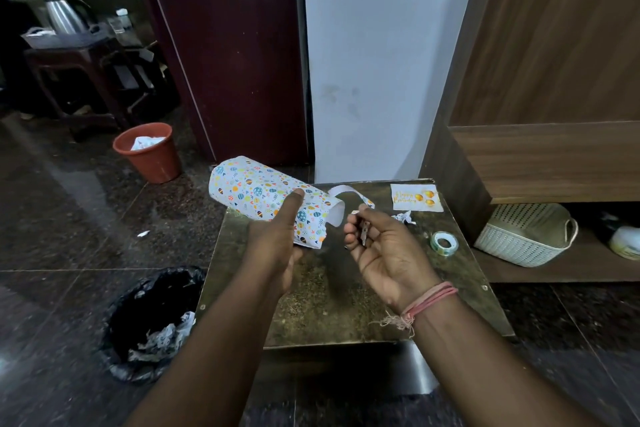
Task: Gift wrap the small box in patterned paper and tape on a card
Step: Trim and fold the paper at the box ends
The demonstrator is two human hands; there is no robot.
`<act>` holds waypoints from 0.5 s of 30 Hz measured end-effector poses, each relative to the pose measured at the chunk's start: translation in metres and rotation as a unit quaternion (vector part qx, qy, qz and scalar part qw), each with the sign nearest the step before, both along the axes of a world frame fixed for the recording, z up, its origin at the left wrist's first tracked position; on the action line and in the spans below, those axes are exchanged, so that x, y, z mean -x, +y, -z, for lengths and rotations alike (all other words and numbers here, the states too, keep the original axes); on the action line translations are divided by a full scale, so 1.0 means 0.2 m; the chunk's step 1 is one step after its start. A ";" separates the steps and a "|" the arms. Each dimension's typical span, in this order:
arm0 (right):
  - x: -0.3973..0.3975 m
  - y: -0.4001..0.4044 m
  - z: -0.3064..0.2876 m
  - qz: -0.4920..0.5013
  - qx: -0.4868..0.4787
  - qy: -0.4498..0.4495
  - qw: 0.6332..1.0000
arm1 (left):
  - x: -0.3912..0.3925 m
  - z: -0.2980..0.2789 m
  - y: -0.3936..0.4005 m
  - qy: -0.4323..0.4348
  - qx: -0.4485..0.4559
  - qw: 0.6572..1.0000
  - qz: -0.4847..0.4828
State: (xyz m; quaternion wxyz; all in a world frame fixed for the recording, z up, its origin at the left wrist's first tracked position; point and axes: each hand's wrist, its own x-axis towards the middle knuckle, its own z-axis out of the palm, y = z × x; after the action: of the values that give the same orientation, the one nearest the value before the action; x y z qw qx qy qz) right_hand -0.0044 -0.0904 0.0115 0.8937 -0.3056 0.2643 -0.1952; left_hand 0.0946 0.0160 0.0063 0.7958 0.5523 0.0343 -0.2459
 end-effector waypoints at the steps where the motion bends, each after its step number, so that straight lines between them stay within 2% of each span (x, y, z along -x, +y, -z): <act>1: 0.00 -0.03 0.00 0.008 0.026 0.012 1.000 | -0.01 0.00 0.01 0.005 0.004 1.000 -0.003; 3: 0.02 -0.11 0.00 0.033 0.164 0.098 0.981 | -0.01 -0.01 0.01 0.009 0.009 1.000 0.002; 5: 0.05 -0.22 0.03 0.035 0.342 0.239 0.908 | 0.00 -0.02 0.01 0.011 0.010 1.000 0.012; 6: 0.06 -0.27 0.05 0.029 0.399 0.295 0.868 | 0.01 -0.02 0.01 0.012 0.010 1.000 0.019; 8: 0.10 -0.32 0.08 0.009 0.444 0.358 0.821 | 0.01 -0.02 0.00 0.015 0.007 1.000 0.026; 12: 0.13 -0.37 0.13 -0.013 0.492 0.432 0.755 | 0.01 -0.01 0.00 0.023 0.002 0.999 0.029; 14: 0.13 -0.39 0.14 0.009 0.497 0.429 0.754 | 0.01 -0.01 0.01 0.024 -0.002 0.999 0.032; 15: 0.12 -0.41 0.15 0.025 0.481 0.403 0.778 | 0.01 -0.01 0.01 0.025 -0.002 0.999 0.033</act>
State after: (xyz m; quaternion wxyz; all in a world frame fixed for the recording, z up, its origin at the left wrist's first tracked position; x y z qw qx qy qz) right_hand -0.0277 -0.1720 -0.0176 0.4370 -0.7396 0.4800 -0.1782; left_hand 0.0926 0.0173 0.0074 0.7850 0.5485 0.0363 -0.2856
